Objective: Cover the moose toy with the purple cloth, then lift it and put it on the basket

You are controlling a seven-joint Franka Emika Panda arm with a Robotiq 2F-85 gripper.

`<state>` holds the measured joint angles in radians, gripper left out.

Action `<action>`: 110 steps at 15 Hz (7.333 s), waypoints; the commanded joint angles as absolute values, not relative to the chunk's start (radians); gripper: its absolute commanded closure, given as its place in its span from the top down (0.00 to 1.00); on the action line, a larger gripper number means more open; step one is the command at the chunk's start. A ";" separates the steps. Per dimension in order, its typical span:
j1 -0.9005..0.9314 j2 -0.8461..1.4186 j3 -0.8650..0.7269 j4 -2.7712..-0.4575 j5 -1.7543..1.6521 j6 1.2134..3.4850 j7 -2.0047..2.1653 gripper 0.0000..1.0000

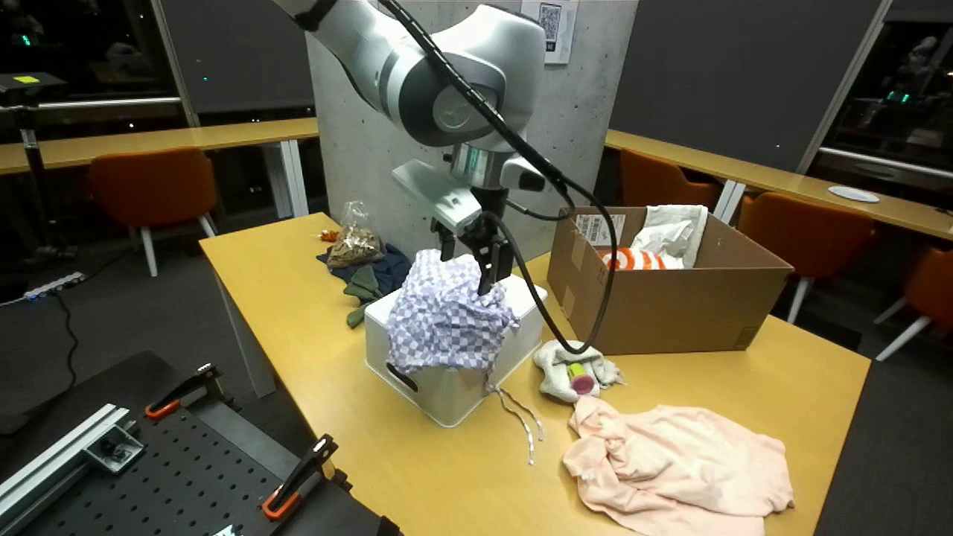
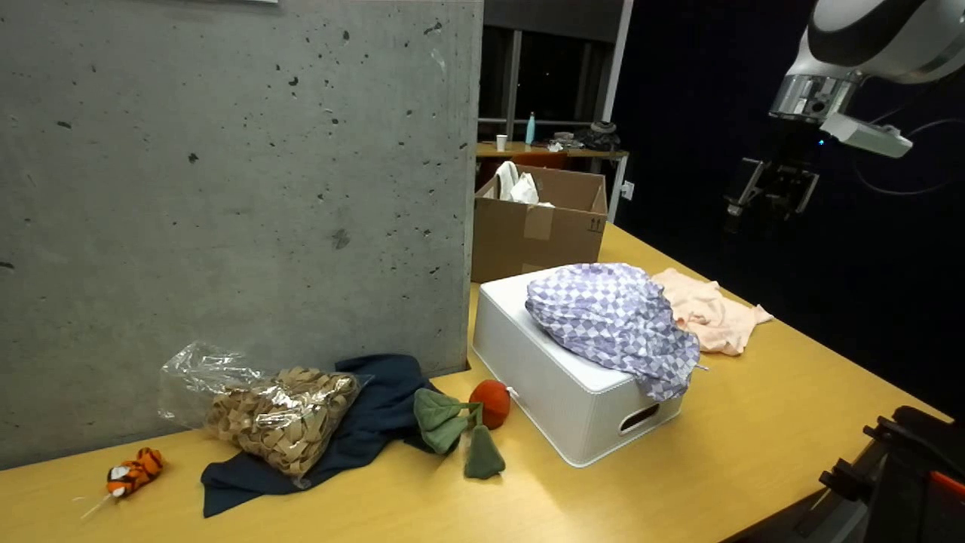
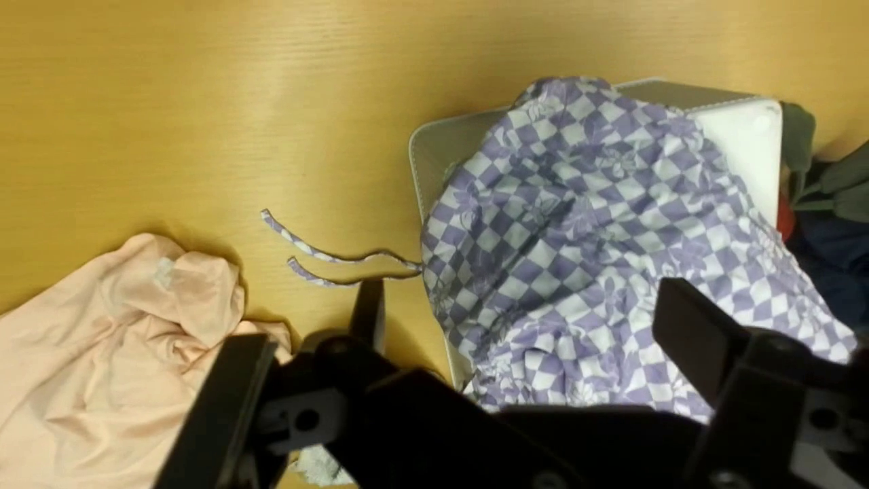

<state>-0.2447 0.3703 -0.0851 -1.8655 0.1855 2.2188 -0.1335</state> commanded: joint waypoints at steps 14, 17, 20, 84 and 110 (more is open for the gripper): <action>-0.172 0.400 -0.069 -1.854 0.167 2.227 -0.143 1.00; -0.152 0.485 -0.075 -1.747 0.137 2.223 -0.114 1.00; -0.134 0.595 -0.068 -1.623 0.116 2.214 -0.082 1.00; -0.074 0.691 -0.048 -1.477 0.030 2.347 0.000 0.03; -0.062 0.618 -0.105 -1.624 -0.052 2.313 0.062 1.00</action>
